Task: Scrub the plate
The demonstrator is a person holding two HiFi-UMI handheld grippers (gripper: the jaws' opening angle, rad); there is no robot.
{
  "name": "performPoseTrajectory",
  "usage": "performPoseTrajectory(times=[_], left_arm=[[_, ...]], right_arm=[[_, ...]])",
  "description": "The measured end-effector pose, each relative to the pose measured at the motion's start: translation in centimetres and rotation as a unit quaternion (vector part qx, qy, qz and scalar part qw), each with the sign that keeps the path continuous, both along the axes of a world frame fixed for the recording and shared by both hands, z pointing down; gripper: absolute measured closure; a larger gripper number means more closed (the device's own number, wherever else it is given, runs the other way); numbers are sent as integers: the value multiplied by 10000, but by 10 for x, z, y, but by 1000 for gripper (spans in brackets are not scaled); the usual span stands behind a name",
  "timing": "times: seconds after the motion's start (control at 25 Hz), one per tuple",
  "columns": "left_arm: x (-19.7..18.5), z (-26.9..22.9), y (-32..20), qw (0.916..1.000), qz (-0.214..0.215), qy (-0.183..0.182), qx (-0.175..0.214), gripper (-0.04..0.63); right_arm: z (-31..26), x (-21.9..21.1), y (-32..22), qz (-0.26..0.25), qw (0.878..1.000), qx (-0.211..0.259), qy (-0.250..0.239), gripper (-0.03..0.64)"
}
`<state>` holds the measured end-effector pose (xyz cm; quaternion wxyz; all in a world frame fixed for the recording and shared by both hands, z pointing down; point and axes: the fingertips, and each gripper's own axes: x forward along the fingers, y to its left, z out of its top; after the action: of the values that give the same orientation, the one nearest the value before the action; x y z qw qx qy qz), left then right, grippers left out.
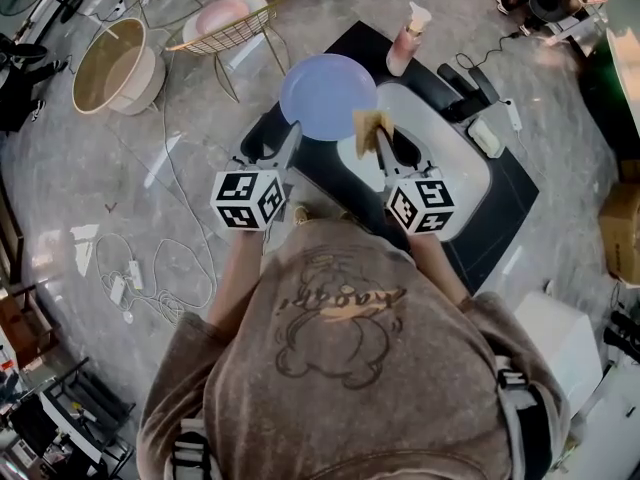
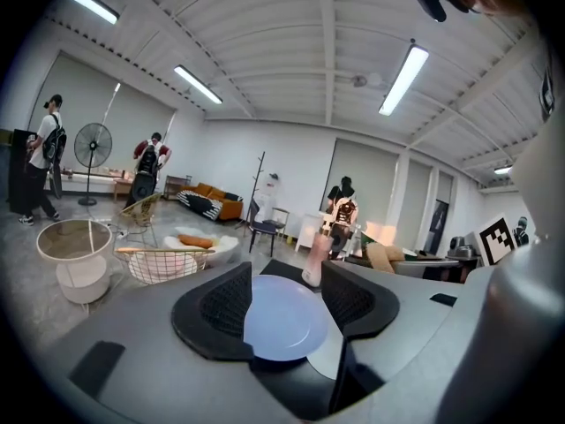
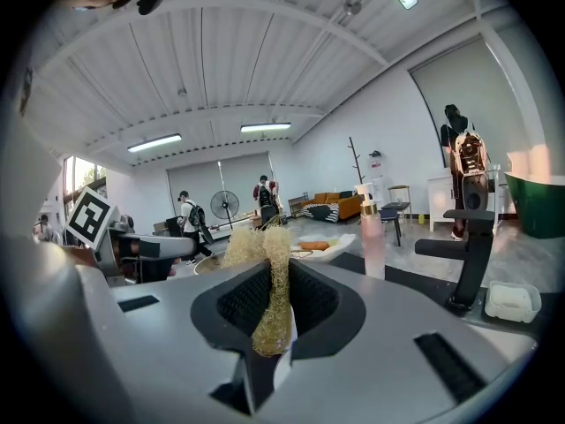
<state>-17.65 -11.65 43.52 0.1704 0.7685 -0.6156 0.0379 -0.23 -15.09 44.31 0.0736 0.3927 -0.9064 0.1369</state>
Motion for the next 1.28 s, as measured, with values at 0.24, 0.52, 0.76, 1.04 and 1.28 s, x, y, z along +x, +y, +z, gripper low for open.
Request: performPoseTrajectory(times=[0.24, 0.52, 0.76, 1.04, 1.28], left_arm=[[-9, 30, -29, 9992, 140, -201, -312, 359], [-25, 82, -70, 9959, 224, -325, -809, 359], [-40, 125, -104, 9896, 385, -591, -1250, 359], [-51, 168, -142, 9819, 510, -717, -1679, 359], [-53, 192, -163, 9749, 651, -799, -1974, 360]], right_arm=[[3, 2, -9, 128, 9999, -50, 4, 566], [7, 13, -20, 391, 9992, -117, 30, 566], [14, 24, -31, 670, 9975, -216, 112, 566], [18, 32, -46, 997, 9944, -301, 180, 566], [24, 48, -58, 1276, 9907, -408, 242, 566]])
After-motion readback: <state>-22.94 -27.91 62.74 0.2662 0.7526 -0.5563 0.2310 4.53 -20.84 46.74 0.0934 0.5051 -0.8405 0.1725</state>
